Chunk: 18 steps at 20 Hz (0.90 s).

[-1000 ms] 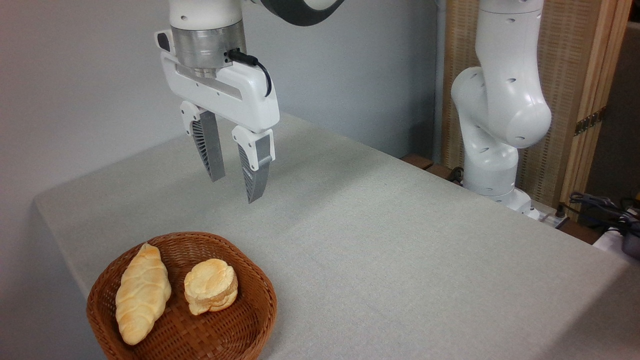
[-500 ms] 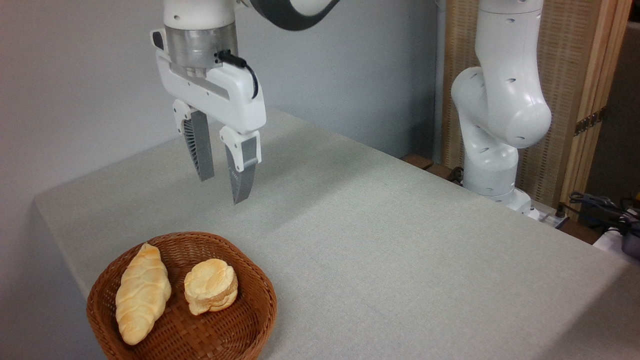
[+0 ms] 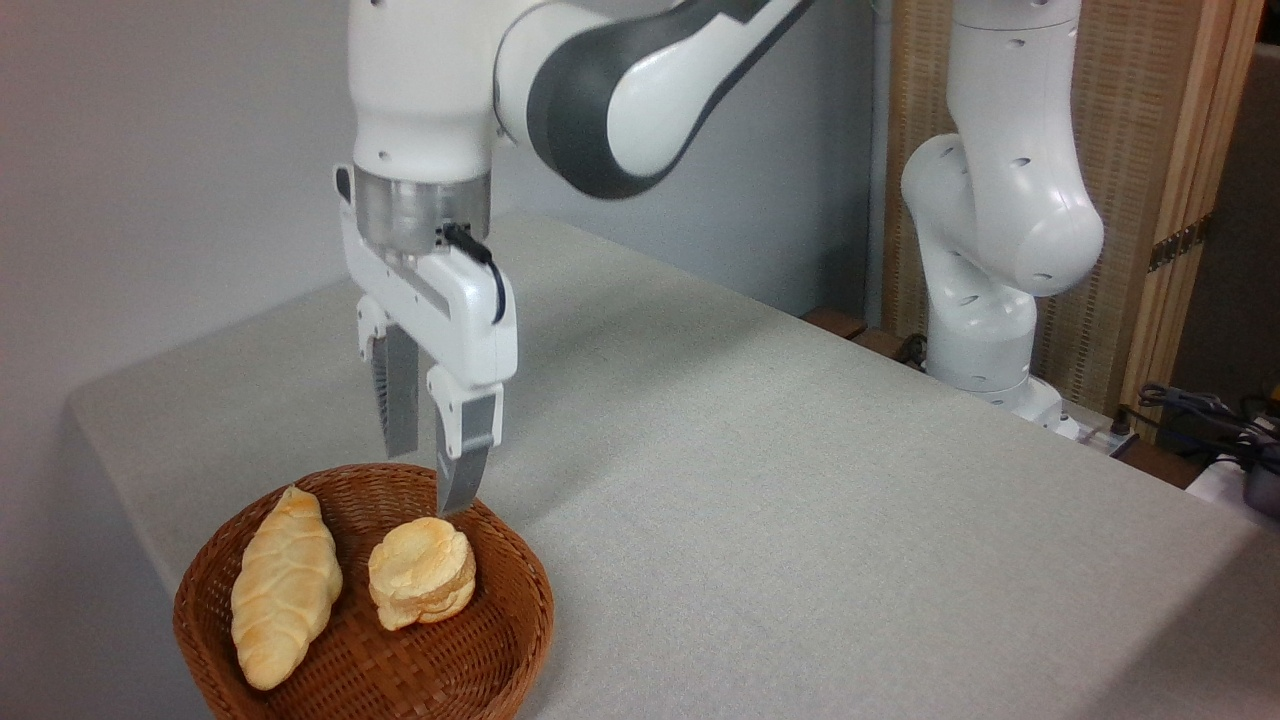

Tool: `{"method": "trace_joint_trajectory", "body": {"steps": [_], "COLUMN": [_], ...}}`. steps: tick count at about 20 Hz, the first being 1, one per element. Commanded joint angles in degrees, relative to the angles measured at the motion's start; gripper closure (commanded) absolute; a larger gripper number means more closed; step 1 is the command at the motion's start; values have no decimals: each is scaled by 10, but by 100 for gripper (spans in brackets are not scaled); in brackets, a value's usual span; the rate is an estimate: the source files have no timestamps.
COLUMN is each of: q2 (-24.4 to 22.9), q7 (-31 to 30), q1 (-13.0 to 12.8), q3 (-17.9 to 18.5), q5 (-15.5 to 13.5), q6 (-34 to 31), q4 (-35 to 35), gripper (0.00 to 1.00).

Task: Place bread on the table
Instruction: 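Lower the open gripper down around the round golden bun, then close the gripper on the round bun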

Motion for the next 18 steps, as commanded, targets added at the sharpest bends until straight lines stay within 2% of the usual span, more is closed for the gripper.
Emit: {"method": "trace_joint_trajectory", "body": {"steps": [1,8,15,16,18], "q2": [32,74,87,88,87], "q7": [10,9,9,9,10], "q1": [-3,-4,-5,-5,-5], "q3": [9,1,-2,-2,-2], "q5": [-3,-18,-20,-20,-20], "q6": [41,64,74,73,72], "q4": [-2,2,2,2,2], "gripper": [0,0,0,7,38]}}
